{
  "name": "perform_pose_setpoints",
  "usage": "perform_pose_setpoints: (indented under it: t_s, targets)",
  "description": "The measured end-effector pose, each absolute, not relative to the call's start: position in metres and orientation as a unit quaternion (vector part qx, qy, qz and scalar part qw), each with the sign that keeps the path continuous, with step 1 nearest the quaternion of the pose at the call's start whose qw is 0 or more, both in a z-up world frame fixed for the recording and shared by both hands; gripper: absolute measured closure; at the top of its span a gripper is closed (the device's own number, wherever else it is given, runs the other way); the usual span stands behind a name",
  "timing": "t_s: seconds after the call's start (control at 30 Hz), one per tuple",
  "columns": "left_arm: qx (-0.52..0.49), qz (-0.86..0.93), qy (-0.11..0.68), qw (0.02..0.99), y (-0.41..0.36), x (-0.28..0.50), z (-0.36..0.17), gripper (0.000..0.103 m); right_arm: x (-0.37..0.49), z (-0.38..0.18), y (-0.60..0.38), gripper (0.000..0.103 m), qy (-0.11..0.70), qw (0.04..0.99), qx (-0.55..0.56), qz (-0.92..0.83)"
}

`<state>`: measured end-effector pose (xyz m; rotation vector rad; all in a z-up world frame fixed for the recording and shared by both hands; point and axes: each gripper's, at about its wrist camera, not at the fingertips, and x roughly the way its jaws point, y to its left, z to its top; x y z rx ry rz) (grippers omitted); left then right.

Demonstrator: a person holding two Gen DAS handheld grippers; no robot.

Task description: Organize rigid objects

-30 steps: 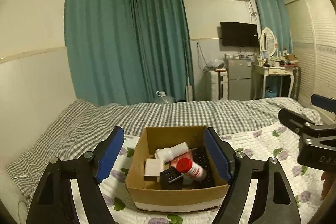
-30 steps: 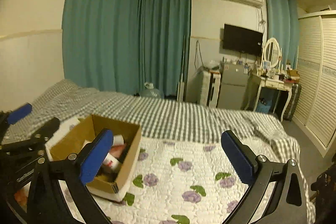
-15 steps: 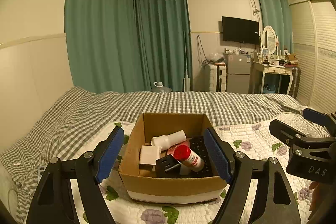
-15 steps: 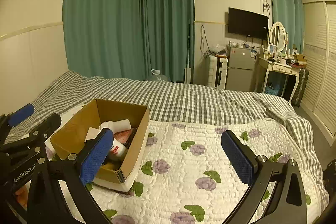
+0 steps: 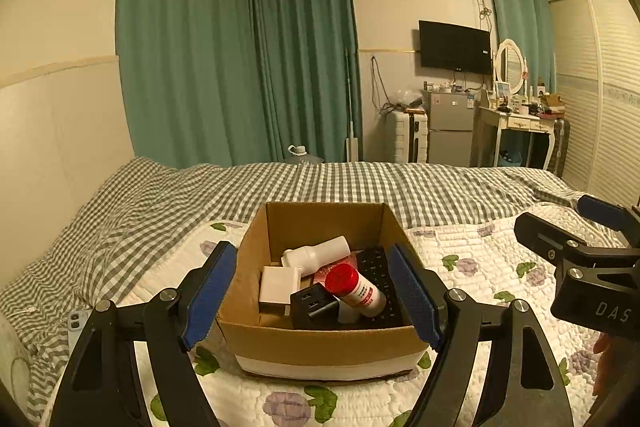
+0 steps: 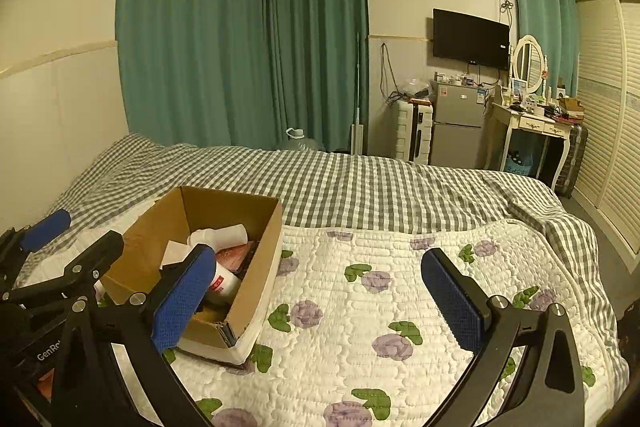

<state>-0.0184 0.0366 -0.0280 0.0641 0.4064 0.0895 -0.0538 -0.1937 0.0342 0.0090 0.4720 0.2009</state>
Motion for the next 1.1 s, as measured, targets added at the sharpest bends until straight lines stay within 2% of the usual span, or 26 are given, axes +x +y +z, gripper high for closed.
perform_pose_setpoints:
  t_s: [1.1]
  targets:
    - [0.026, 0.042, 0.217, 0.975, 0.0456, -0.0139, -0.0329, 0.022, -0.0535, 0.0300, -0.1914, 0.000, 0.235, 0.968, -0.003, 0.085]
